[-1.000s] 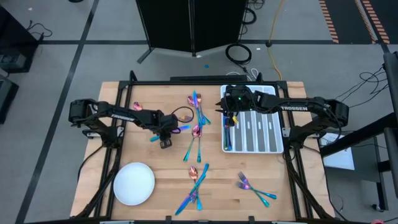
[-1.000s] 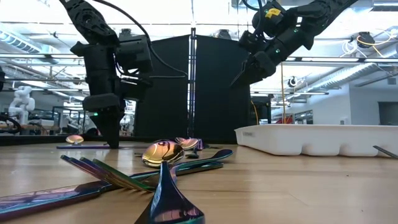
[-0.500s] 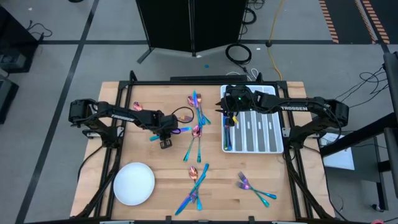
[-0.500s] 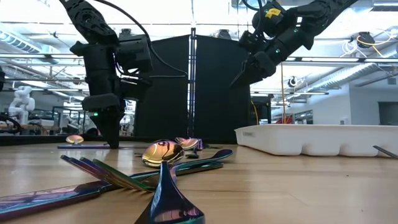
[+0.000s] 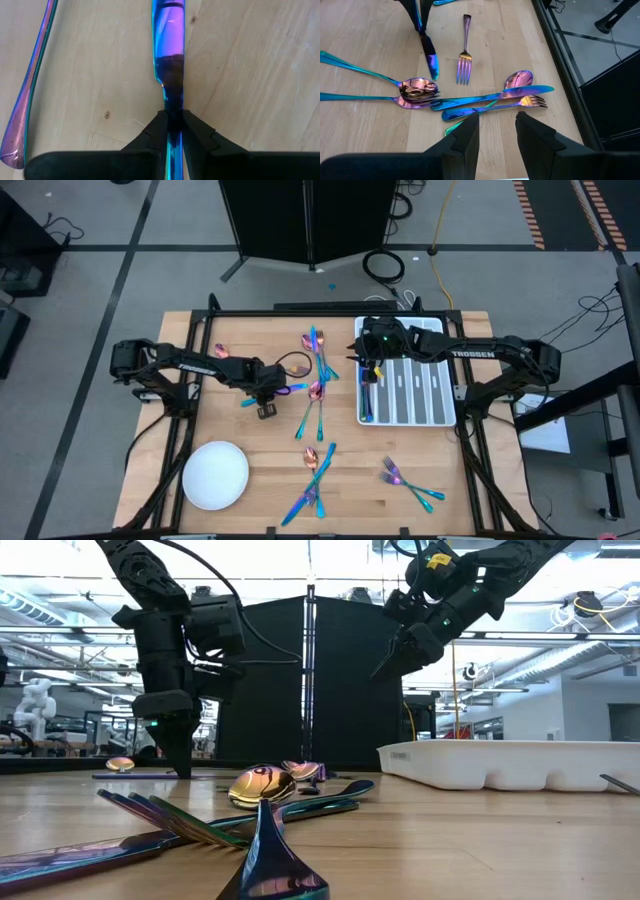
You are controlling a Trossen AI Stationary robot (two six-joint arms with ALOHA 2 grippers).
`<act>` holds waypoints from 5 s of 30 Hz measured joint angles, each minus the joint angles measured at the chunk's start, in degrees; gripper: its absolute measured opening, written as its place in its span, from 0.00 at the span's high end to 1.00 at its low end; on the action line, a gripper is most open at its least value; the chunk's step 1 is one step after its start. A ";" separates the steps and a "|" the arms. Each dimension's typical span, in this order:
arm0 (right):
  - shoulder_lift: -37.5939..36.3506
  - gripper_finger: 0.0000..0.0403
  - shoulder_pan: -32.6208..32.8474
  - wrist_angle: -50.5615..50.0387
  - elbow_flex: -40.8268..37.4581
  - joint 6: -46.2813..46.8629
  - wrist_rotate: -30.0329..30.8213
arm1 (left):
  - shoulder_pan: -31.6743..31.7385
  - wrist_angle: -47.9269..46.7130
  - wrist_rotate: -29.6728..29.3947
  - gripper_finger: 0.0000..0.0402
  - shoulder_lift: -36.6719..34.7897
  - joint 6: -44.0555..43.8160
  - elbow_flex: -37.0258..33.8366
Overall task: Sort silverware
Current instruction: Put the blue knife into the utensil organizer
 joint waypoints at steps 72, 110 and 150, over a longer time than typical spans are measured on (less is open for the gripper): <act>-0.02 0.72 -3.36 -1.84 0.00 1.97 -7.73 | -0.55 -8.02 1.85 0.68 -0.78 -4.08 1.78; -0.02 0.72 -3.36 -1.33 0.00 1.71 -7.60 | -0.42 -7.94 1.47 0.98 -1.46 -1.22 1.63; 40.01 0.72 10.38 9.42 27.28 8.98 -9.57 | 2.54 -10.75 5.27 1.00 -10.58 1.42 1.49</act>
